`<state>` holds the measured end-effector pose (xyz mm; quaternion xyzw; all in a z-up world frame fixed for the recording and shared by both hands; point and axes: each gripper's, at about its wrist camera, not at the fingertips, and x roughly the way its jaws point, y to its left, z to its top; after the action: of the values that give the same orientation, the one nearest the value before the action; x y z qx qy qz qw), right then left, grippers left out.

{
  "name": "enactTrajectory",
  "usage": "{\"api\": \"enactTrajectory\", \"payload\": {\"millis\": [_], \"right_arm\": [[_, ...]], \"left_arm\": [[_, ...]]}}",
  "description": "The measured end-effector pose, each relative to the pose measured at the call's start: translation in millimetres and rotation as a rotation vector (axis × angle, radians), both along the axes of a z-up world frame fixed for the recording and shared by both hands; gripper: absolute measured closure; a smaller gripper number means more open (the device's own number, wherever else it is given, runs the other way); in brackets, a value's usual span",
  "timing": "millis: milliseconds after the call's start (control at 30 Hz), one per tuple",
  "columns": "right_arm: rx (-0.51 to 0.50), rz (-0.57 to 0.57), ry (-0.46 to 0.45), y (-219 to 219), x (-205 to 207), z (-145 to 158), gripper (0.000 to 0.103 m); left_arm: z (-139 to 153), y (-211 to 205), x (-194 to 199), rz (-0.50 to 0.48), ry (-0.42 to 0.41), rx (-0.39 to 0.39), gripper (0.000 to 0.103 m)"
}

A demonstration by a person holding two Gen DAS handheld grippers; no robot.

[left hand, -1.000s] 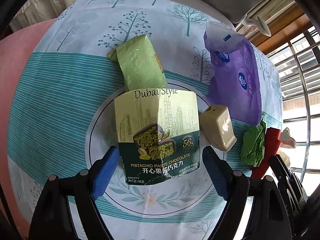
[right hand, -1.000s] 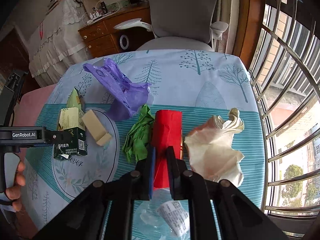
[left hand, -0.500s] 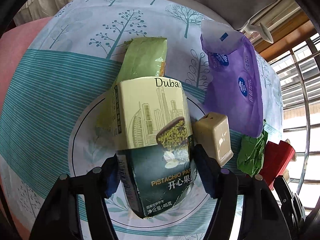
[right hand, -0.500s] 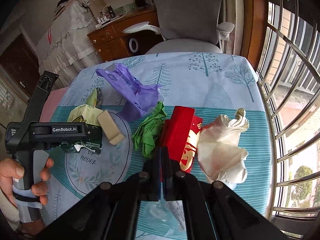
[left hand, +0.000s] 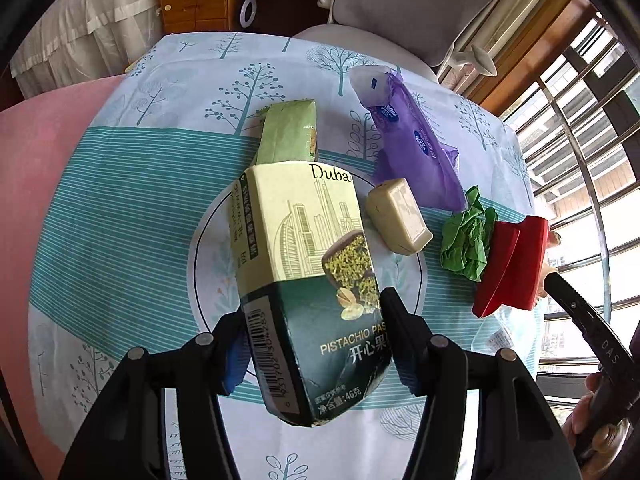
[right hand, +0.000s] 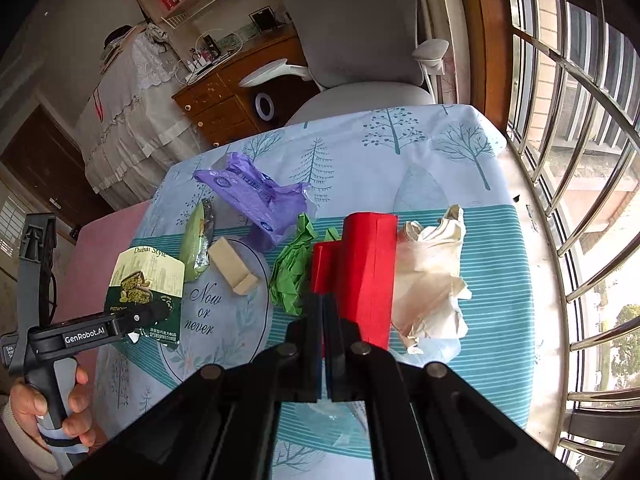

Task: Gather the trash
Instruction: 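Grasp the Dubai Style chocolate box with the left gripper while the right grasps red paper, then carry the chocolate box and red paper over the bin and release both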

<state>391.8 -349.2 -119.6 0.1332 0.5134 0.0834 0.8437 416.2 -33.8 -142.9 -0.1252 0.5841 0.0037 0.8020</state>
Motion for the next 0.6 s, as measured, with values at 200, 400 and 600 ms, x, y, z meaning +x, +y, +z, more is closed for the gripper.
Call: {"api": "enactTrajectory", "payload": {"millis": [200, 400, 600], "right_arm": [[-0.063, -0.018, 0.01, 1, 9, -6, 0.048], [-0.201, -0.014, 0.049, 13, 24, -25, 0.048], [-0.246, -0.009, 0.041, 19, 21, -28, 0.077]], "left_arm": [[7, 5, -19, -0.003, -0.014, 0.007, 0.046], [9, 9, -32, 0.012, -0.017, 0.006, 0.046], [15, 16, -44, 0.026, -0.025, 0.005, 0.046]]}}
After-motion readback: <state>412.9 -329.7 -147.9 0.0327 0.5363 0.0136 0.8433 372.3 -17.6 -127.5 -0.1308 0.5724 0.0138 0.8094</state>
